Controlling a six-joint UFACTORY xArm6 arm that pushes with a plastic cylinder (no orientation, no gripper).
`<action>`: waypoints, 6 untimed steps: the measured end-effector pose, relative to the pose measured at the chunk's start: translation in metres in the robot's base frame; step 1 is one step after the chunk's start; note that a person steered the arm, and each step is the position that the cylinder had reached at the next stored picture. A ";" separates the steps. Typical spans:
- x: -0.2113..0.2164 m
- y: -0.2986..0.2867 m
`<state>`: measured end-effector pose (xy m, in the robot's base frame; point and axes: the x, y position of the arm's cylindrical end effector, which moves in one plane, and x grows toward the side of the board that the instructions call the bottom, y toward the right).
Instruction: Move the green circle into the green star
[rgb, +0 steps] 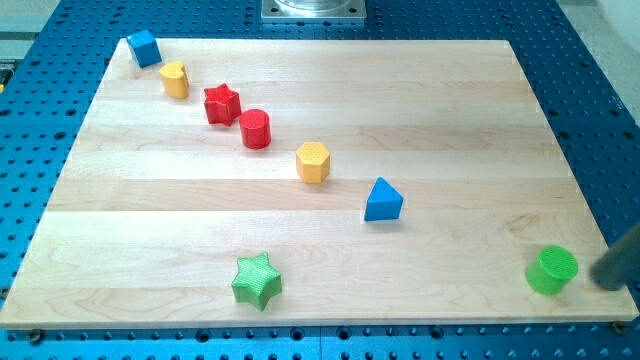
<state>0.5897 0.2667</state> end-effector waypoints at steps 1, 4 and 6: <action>0.000 -0.086; -0.005 -0.228; -0.016 -0.228</action>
